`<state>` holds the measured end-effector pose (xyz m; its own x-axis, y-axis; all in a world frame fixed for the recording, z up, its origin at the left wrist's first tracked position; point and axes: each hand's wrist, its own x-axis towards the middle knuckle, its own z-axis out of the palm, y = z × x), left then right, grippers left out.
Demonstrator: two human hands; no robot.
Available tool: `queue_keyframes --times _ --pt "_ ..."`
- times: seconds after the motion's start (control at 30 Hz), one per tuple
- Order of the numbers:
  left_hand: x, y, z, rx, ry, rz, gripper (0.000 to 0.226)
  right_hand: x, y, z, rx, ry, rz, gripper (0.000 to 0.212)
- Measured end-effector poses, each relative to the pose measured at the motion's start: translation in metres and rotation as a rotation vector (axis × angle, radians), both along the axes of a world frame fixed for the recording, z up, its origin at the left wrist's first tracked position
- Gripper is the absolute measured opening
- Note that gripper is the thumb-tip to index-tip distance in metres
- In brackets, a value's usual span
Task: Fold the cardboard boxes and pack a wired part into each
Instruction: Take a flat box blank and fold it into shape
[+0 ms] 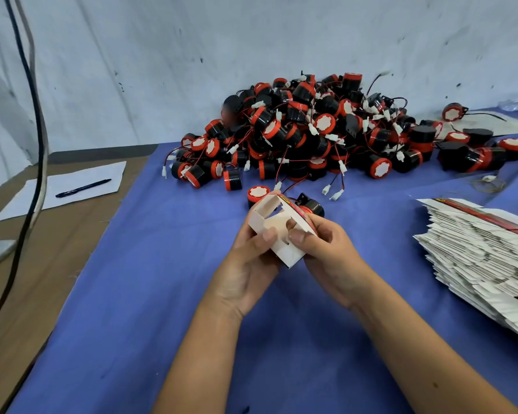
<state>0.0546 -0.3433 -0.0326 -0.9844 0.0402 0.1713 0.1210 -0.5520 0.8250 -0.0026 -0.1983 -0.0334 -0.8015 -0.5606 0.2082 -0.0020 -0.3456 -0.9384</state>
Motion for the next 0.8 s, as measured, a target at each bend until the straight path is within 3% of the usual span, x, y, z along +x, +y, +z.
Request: queue_keyframes --times 0.13,0.3,0.37,0.5,0.57,0.67,0.8 --pt "-0.004 0.008 0.000 0.040 -0.024 0.098 0.072 0.002 -0.005 -0.003 0.039 0.017 -0.022 0.046" --pt "-0.011 0.020 -0.002 -0.141 -0.125 0.401 0.030 0.007 -0.013 -0.008 0.202 0.102 -0.149 0.025" --pt "-0.010 0.017 -0.003 -0.162 -0.115 0.380 0.034 0.009 -0.015 -0.010 0.250 0.170 -0.164 0.027" --pt "-0.004 0.001 0.004 0.187 -0.067 0.100 0.068 0.010 -0.014 -0.010 0.359 0.314 -0.236 0.027" --pt "-0.002 0.002 0.005 0.164 -0.119 0.138 0.079 0.012 -0.015 -0.012 0.492 0.428 -0.299 0.026" --pt "-0.005 0.015 0.003 -0.023 -0.179 0.370 0.062 0.024 -0.021 -0.009 0.427 0.314 -0.244 0.036" --pt "-0.010 0.023 0.001 -0.154 -0.100 0.601 0.036 0.028 -0.020 -0.006 0.247 0.179 -0.052 0.041"
